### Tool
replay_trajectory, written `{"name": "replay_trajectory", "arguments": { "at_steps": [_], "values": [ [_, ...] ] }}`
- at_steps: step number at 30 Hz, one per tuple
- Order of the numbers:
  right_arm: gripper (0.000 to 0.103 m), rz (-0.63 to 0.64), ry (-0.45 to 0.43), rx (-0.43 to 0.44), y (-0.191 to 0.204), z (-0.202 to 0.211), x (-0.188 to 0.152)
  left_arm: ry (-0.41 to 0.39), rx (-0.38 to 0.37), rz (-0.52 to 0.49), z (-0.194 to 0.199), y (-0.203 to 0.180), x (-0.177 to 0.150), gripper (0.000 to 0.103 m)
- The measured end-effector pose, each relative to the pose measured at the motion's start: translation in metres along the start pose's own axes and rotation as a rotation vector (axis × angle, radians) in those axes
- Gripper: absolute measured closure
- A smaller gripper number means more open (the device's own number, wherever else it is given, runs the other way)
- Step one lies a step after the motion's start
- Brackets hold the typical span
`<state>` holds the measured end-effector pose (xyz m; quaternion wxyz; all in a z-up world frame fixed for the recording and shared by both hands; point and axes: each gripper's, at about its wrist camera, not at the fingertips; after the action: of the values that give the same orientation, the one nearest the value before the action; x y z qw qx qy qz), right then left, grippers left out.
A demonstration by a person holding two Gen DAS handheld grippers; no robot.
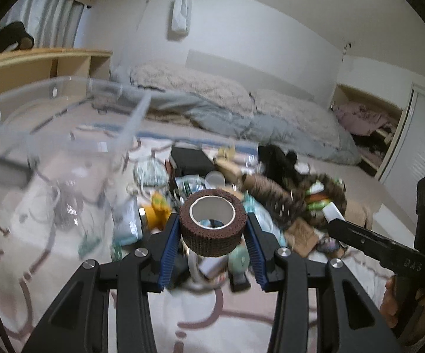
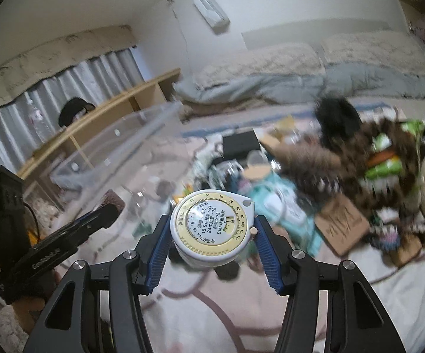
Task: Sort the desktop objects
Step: 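Lift the brown roll and the tape measure toward the clear box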
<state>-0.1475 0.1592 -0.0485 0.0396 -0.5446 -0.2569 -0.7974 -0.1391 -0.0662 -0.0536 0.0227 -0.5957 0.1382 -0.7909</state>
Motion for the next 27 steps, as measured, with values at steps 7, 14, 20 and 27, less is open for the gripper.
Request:
{"name": "replay_trajectory", "arguments": {
  "at_steps": [7, 14, 20, 27],
  "values": [
    [0.046, 0.043, -0.084, 0.061, 0.037, -0.007, 0.043, -0.105, 0.011, -0.027, 0.003, 0.004, 0.046, 0.060],
    [0.046, 0.070, -0.121, 0.078, 0.069, -0.025, 0.071, -0.232, 0.042, -0.036, 0.008, 0.023, 0.093, 0.060],
    [0.046, 0.069, -0.136, 0.143, 0.096, -0.047, 0.091, -0.295, 0.091, -0.052, 0.009, 0.050, 0.125, 0.060],
    [0.046, 0.073, -0.100, 0.233, 0.132, -0.088, 0.100, -0.323, 0.210, -0.100, 0.004, 0.093, 0.144, 0.060]
  ]
}}
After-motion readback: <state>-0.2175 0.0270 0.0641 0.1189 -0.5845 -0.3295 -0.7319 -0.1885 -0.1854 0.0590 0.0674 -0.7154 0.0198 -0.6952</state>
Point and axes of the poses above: each gripper's, at about its wrist camera, not at the fingertips, and z roughly against the way its jaws point, y to its left, x to its top, and after that the axes turned 15 degrees about -y, right-handed
